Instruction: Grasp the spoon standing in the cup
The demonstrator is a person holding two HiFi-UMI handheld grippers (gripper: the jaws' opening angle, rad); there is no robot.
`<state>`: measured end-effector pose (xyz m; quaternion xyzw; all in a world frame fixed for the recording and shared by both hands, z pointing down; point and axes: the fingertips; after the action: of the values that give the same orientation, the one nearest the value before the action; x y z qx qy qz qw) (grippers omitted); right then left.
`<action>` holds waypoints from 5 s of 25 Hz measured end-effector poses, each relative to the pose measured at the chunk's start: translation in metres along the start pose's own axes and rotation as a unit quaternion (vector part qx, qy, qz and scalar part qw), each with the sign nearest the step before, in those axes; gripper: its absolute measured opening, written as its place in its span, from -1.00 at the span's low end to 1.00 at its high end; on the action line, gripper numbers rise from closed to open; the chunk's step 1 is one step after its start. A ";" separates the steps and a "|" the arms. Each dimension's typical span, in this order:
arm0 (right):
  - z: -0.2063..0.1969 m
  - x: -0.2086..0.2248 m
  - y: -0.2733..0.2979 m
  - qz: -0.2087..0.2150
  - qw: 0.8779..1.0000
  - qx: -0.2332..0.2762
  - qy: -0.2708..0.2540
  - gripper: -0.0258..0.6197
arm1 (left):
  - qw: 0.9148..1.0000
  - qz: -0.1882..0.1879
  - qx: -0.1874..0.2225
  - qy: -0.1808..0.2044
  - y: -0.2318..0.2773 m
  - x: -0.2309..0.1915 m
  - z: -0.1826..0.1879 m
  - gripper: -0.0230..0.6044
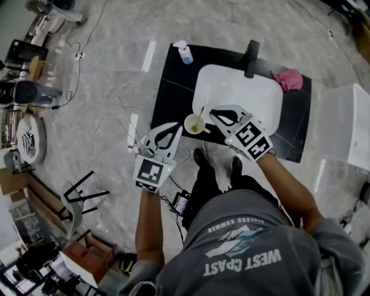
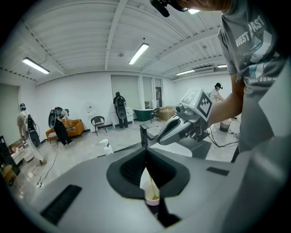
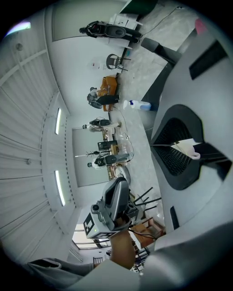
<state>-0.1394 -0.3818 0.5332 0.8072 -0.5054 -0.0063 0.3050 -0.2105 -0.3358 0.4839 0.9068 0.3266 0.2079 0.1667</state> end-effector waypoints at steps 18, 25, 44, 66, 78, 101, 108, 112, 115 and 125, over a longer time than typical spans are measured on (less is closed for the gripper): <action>-0.052 0.014 0.047 -0.002 0.998 -0.041 0.052 -0.82 | 0.999 -0.034 -0.019 -0.025 0.022 -0.005 -0.043 -0.93; -0.071 0.017 0.063 -0.005 0.996 -0.055 0.067 -0.82 | 0.998 -0.048 -0.024 -0.038 0.026 -0.002 -0.062 -0.93; -0.103 0.023 0.098 0.007 0.993 -0.071 0.099 -0.66 | 0.994 -0.074 -0.032 -0.072 0.047 0.006 -0.098 -0.93; -0.102 0.020 0.116 -0.001 0.994 -0.063 0.093 -0.69 | 0.992 -0.074 -0.032 -0.093 0.044 0.010 -0.118 -0.93; -0.088 0.009 0.111 -0.006 0.995 -0.060 0.074 -0.80 | 0.994 -0.060 -0.023 -0.093 0.033 0.007 -0.112 -0.93; -0.037 -0.031 0.068 -0.001 1.000 -0.031 -0.007 -0.82 | 0.998 -0.013 -0.002 -0.069 -0.007 0.003 -0.068 -0.93; -0.018 -0.036 0.055 0.000 0.999 -0.021 -0.034 -0.82 | 0.998 0.001 0.001 -0.057 -0.017 0.003 -0.054 -0.93; -0.008 -0.044 0.047 0.001 0.998 -0.018 -0.055 -0.82 | 0.999 0.010 0.001 -0.050 -0.025 0.003 -0.045 -0.93; -0.003 -0.050 0.038 0.003 0.997 -0.014 -0.070 -0.82 | 0.999 0.018 0.003 -0.042 -0.031 0.003 -0.036 -0.93; 0.025 -0.065 0.005 0.014 0.994 0.007 -0.110 -0.82 | 0.999 0.044 0.012 -0.011 -0.044 0.003 0.003 -0.93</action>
<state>-0.1830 -0.3419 0.4961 0.7966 -0.5473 -0.0873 0.2416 -0.2303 -0.3024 0.4630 0.9244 0.2872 0.2012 0.1499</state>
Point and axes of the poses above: the fingertips, and each gripper's own axes: y forward along the fingers, x to its right, z out of its top, and after that the axes turned 12 degrees about y, right-handed
